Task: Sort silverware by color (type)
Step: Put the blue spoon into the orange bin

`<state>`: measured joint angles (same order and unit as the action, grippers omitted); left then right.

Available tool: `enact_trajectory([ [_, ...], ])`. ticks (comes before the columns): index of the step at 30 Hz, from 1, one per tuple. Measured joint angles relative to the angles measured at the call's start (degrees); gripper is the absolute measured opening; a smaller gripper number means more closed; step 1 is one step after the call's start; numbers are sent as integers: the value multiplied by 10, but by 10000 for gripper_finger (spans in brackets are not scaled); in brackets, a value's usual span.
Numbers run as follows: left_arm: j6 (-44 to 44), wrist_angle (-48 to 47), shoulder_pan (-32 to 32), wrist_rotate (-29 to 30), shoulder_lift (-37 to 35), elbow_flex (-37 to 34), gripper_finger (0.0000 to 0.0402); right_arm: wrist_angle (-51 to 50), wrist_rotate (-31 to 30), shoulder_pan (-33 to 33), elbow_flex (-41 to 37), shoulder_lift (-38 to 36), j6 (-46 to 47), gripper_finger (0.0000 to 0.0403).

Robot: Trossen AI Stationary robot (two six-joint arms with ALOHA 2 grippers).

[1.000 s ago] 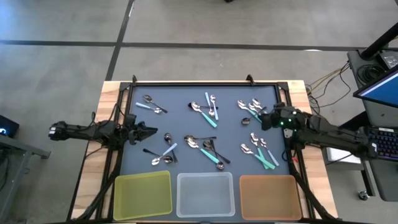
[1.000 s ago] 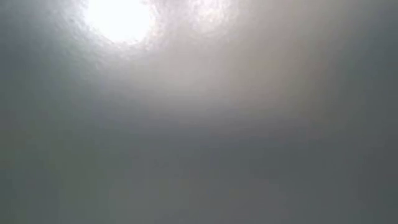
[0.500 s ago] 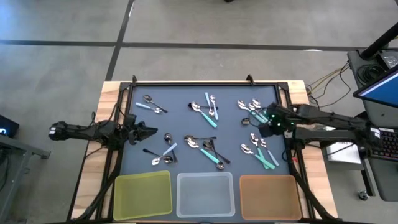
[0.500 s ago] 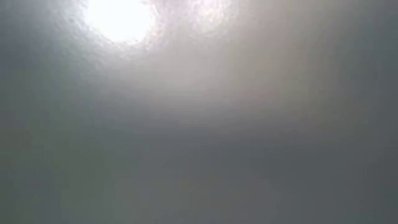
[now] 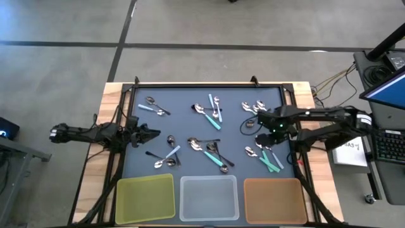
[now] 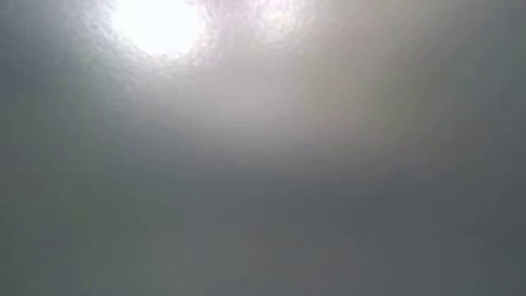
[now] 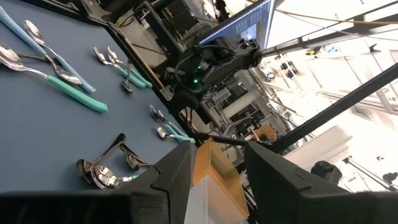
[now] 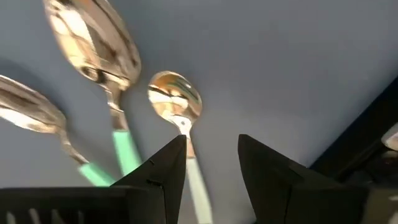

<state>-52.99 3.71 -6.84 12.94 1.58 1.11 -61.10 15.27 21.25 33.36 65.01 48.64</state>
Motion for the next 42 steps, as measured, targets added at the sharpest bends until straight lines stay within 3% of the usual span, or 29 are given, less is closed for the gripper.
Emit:
enact_trajectory([
  [13, 0, 0, 0, 0, 0, 0, 132, 3, 32, -59, 0, 49, -117, 137],
  [26, 0, 0, 0, 0, 0, 0, 132, 70, 28, -129, -6, 63, -142, 137],
  [42, 0, 1, 0, 0, 0, 0, 132, 87, -7, -142, -13, 164, -227, 132],
])
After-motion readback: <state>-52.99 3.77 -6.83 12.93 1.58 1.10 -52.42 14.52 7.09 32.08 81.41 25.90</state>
